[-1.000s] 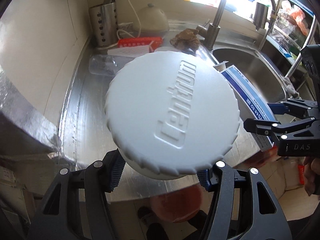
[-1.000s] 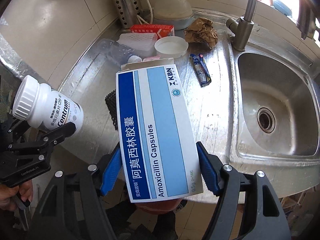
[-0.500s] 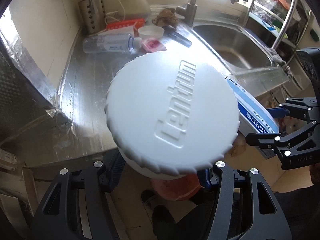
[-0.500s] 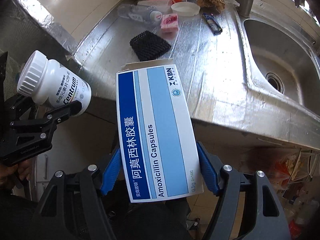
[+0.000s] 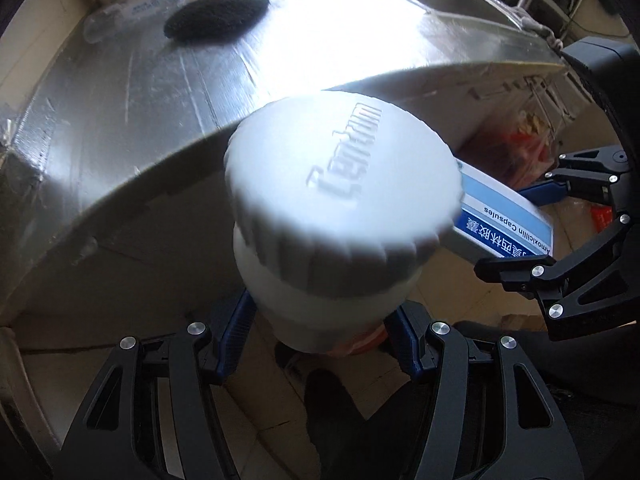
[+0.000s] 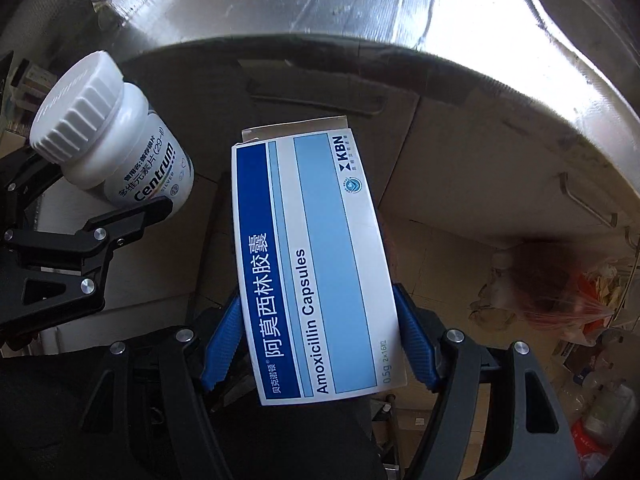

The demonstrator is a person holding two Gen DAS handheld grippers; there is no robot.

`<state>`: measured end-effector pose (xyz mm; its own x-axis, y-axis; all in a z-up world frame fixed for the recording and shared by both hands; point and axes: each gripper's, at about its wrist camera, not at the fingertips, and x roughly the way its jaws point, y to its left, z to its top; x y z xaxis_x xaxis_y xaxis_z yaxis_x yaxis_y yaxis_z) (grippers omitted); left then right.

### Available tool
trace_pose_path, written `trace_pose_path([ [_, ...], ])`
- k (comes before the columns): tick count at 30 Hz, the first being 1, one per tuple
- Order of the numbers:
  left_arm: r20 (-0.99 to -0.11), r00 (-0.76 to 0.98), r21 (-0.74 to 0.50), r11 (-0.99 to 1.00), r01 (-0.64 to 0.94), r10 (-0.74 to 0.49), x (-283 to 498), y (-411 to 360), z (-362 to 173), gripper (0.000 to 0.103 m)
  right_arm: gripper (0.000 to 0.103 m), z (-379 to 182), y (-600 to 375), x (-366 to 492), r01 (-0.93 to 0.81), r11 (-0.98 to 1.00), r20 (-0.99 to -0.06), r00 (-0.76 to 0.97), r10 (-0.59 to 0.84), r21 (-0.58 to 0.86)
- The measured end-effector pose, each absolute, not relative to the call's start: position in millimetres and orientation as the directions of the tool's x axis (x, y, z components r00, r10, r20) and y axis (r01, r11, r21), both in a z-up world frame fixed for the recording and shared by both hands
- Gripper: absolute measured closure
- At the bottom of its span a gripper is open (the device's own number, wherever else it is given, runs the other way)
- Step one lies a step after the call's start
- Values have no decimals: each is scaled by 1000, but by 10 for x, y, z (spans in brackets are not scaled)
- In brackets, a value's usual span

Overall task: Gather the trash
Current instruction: 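Lift the Centrum bottle and Amoxicillin box and carry both down toward the trash bin, then open both tools over the pink-lined bin, dropping bottle and box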

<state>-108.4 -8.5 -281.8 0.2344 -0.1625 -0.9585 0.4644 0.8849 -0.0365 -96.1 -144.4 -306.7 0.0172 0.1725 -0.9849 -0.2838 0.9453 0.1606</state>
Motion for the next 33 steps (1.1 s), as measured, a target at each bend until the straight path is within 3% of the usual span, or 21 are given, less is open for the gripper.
trace_pose_path([
  [7, -977, 170, -28, 876, 482, -125, -1073, -176, -3371, 44, 35, -3677, -1314, -969, -317, 940, -992, -39, 119, 125],
  [8, -981, 151, -32, 876, 481, -119, -1060, -187, -3461, 44, 39, -3791, -1310, -964, -322, 939, -993, -54, 106, 118],
  [9, -985, 136, -29, 874, 485, -108, -1067, -195, -3560, 44, 53, -3930, -1290, -938, -331, 938, -994, -77, 81, 102],
  [10, -988, 121, -21, 870, 492, -92, -1074, -205, -3653, 44, 51, -4062, -1282, -924, -329, 939, -993, -95, 76, 103],
  [12, -991, 105, -16, 866, 499, -79, -1093, -216, -3789, 44, 29, -4263, -1285, -898, -320, 940, -992, -92, 91, 116],
  [13, -993, 97, -14, 867, 499, -72, -1091, -214, -3845, 44, 26, -4356, -1295, -889, -326, 940, -992, -100, 74, 103],
  [20, -987, 86, -83, 890, 448, -136, -1000, -60, -3839, 44, 24, -4433, -1575, -827, -246, 953, -984, -79, 160, 175],
  [23, -979, 116, -101, 895, 435, -166, -966, -2, -3744, 44, 19, -4336, -1752, -802, -192, 964, -983, -42, 180, 185],
  [33, -986, 99, -73, 886, 458, -132, -897, -208, -3797, 42, 19, -4140, -1934, -829, -152, 974, -985, -1, 173, 171],
])
